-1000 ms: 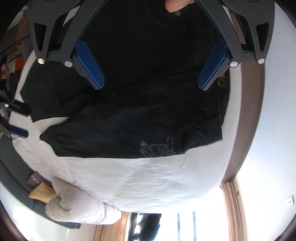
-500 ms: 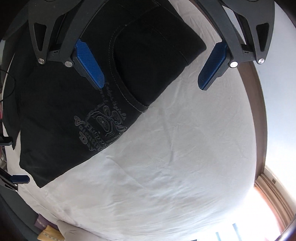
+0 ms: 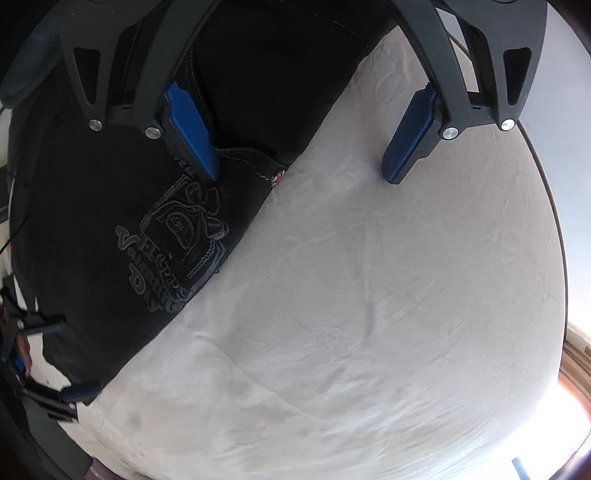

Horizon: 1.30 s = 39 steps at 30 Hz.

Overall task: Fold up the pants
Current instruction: 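Grasp the jeans waistband with the left tool while the right tool grasps the other waistband end, then lift the waistband with both tools and fold it over toward the hems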

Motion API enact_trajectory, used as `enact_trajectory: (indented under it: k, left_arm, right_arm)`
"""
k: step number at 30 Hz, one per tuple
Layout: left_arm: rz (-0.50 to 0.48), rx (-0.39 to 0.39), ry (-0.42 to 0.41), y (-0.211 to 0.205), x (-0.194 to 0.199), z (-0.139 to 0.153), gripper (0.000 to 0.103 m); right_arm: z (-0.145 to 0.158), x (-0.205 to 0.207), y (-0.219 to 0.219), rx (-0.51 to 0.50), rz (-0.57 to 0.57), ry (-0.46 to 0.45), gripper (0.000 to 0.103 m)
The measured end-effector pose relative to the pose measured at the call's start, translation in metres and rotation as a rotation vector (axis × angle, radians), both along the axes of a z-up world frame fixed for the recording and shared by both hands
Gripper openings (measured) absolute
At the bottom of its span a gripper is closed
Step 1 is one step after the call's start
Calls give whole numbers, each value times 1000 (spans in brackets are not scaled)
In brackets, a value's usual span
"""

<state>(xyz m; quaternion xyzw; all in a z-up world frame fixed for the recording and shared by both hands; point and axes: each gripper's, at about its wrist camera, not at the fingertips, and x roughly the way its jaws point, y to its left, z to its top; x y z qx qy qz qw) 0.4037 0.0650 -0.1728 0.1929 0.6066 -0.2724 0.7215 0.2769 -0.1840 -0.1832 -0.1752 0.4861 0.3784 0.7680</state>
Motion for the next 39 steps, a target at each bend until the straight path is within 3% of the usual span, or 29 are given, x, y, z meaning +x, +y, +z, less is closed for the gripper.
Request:
enact_trajectory:
  k: [2,5,7,10,16,21,31,34,36,39]
  left_arm:
    - [-10,10,-14,-3,-5,-1,82]
    - [-15,-3,-31,-8,-14,0,61]
    - [-40,-9,-40,-12,-24,2,29]
    - [-83,25,-97,-24,-45,7,12]
    - [-58,1,-244,-16,-80,25,10]
    - [-95,15,-392,-16,-109,52,10]
    - [-109,2,-508,-5,-133,71,10]
    - [-114,1,-522,-9,-118,67,10]
    - [-113,1,-520,-17,-113,60,10]
    - [-104,1,-517,-15,-117,61,10]
  right_arm:
    - [-5,8,2,-13,2,10,67]
    - [-12,18,6,-32,9,28,60]
    - [-18,23,11,-42,19,44,58]
    - [-27,28,20,-65,39,56,57]
    - [-31,30,42,-86,99,71,53]
    - [-33,38,47,-105,133,99,52]
    - [-32,44,27,-132,155,158,50]
    - [-29,44,18,-134,159,166,42]
    - [-30,42,14,-129,170,177,28]
    - [-26,34,8,-137,183,169,20]
